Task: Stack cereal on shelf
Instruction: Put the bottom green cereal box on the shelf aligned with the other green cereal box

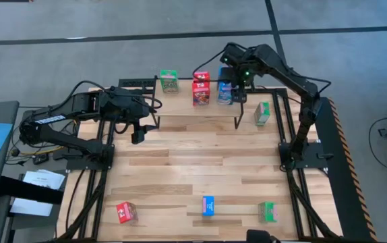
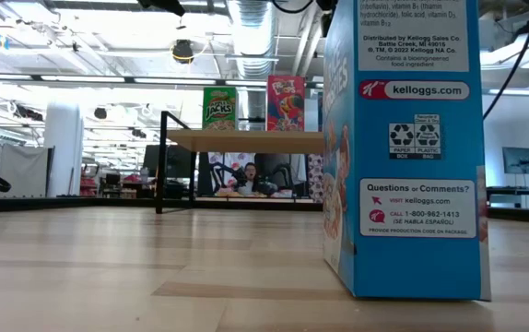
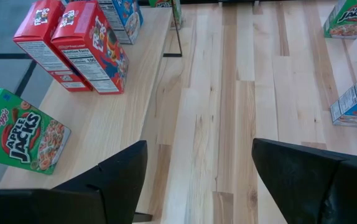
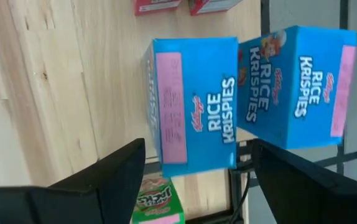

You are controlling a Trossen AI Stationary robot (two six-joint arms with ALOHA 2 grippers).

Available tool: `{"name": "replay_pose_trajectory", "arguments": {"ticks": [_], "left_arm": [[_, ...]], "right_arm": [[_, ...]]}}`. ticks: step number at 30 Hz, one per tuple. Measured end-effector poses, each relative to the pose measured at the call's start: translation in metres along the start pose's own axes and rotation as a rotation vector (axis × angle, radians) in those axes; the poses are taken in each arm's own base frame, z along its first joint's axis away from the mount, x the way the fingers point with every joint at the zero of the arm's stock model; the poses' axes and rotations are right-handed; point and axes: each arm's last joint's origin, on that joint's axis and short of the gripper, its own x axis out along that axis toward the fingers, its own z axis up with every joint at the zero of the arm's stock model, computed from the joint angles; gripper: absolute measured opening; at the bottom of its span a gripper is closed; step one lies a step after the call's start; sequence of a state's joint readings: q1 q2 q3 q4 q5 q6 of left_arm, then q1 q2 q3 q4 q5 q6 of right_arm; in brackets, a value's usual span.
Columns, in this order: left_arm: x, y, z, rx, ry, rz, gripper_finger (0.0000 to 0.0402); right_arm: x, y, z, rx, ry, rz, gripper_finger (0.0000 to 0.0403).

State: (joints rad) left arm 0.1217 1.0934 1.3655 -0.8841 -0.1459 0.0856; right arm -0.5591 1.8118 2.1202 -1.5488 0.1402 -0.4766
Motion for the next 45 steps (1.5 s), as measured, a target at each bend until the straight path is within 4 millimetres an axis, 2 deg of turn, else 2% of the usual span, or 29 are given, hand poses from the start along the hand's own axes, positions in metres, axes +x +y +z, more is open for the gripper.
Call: {"name": "replay_pose_trajectory", "arguments": {"ticks": [8, 13, 19, 24, 32, 45], "left_arm": [[0.0, 0.0, 0.0, 0.0, 0.0, 0.0, 0.0279], [0.0, 0.0, 0.0, 0.0, 0.0, 0.0, 0.0279], [0.0, 0.0, 0.0, 0.0, 0.0, 0.0, 0.0279], [0.0, 0.0, 0.0, 0.0, 0.0, 0.0, 0.0279], [0.0, 0.0, 0.0, 0.0, 0.0, 0.0, 0.0279], [0.0, 0.0, 0.0, 0.0, 0.0, 0.0, 0.0279]], "right_arm": [[-0.018, 0.0, -0.004, 0.067, -0.014, -0.065, 0.0317], [-0.032, 0.008, -0.007, 0.13, -0.048, -0.088, 0.0317], [-0.056, 0.024, -0.015, 0.284, -0.127, -0.084, 0.0317], [-0.074, 0.045, -0.017, 0.403, -0.194, -0.044, 0.0317], [-0.094, 0.085, -0.016, 0.452, -0.264, 0.04, 0.0317], [-0.116, 0.165, -0.013, 0.545, -0.284, 0.226, 0.0317]]}}
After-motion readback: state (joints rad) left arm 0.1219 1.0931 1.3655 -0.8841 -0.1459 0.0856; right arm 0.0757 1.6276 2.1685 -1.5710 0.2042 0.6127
